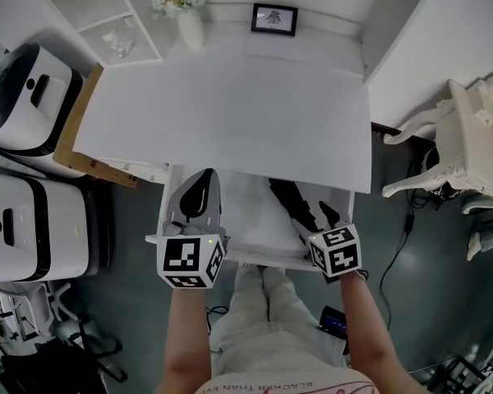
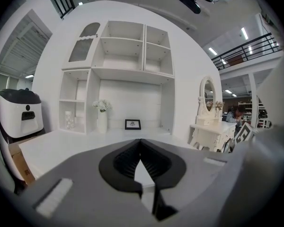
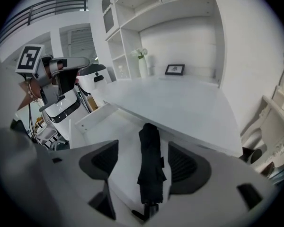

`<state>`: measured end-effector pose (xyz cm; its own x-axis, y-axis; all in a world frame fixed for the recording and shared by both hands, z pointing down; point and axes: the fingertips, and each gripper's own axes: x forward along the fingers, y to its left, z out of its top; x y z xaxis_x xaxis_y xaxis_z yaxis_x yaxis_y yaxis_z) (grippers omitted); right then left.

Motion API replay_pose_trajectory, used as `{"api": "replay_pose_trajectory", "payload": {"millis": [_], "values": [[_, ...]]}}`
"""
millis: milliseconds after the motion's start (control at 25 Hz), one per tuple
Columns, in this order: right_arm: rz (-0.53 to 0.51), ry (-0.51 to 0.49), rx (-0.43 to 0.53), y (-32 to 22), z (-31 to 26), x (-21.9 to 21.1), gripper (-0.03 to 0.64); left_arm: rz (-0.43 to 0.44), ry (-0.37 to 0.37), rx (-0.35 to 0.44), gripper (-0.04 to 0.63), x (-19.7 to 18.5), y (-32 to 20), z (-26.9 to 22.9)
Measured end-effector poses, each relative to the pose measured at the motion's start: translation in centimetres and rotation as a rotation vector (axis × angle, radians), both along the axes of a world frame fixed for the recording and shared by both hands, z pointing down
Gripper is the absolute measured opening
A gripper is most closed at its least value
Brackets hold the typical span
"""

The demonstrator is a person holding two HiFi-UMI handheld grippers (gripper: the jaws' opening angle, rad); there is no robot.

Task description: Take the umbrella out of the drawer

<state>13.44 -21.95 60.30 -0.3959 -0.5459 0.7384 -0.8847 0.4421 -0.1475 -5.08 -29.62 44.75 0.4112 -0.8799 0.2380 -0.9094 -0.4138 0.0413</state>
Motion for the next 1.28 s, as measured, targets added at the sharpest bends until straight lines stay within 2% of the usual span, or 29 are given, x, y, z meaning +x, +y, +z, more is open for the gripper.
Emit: {"api": "replay_pose_trajectory", "payload": {"millis": [560, 800, 1280], "values": [[-0.049, 0.048, -0.230, -0.7, 8.5, -0.3, 0.313, 0.003, -0.021, -0.031, 0.008, -0.5, 0.3, 1.4], [-0.061, 0.116, -0.327, -1.2, 11.7, -0.1, 0.313, 0.003, -0.034, -0.047, 0.008, -0.7, 0.6, 2.3], [-0.110, 0.219, -0.430, -2.2, 15.5, -0.9, 0.313, -0.013, -0.053, -0.075, 0.008, -2.1, 0.5, 3.5]]}}
